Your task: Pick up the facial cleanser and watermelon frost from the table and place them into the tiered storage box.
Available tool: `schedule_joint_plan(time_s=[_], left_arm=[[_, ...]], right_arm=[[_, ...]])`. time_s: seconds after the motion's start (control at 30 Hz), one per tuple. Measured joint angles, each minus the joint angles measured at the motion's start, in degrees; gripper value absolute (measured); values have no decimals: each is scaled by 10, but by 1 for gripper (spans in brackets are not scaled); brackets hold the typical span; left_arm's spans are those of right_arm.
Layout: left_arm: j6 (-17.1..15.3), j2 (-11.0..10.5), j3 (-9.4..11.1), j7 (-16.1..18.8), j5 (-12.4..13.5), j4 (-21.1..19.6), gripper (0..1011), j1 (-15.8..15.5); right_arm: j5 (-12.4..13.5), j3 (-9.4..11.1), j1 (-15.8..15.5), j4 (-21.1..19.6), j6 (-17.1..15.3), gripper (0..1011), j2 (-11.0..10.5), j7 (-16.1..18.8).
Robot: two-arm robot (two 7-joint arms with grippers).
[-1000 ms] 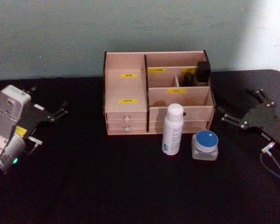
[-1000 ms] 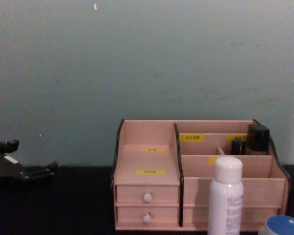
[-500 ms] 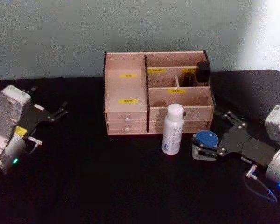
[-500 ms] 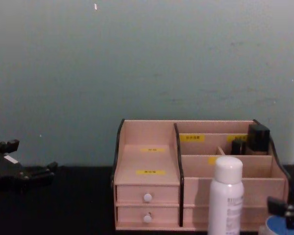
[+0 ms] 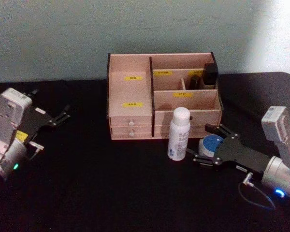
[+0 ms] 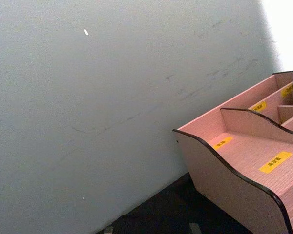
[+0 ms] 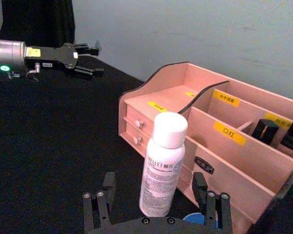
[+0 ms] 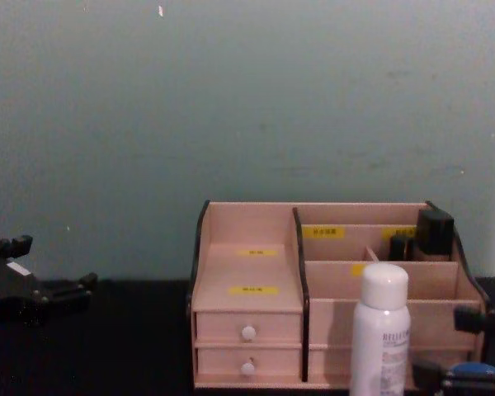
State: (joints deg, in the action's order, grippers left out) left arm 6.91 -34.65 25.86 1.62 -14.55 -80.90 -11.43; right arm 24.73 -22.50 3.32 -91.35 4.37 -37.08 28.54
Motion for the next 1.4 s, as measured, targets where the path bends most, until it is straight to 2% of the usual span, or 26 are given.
schedule_joint_plan(time_s=[0.3,0.77,1.07,1.4], left_arm=[[0,0,0,0,0,0,1001,0],[0,0,0,0,0,0,1001,0],[0,0,0,0,0,0,1001,0],[0,0,0,0,0,0,1001,0]], right_arm=[[3,-6,29,43,-18,1003,36,24],[-10,-15,64,95,-20,1003,74,28],[-20,-17,87,129,-13,1003,95,27],[-26,-20,105,154,-9,1003,108,33]])
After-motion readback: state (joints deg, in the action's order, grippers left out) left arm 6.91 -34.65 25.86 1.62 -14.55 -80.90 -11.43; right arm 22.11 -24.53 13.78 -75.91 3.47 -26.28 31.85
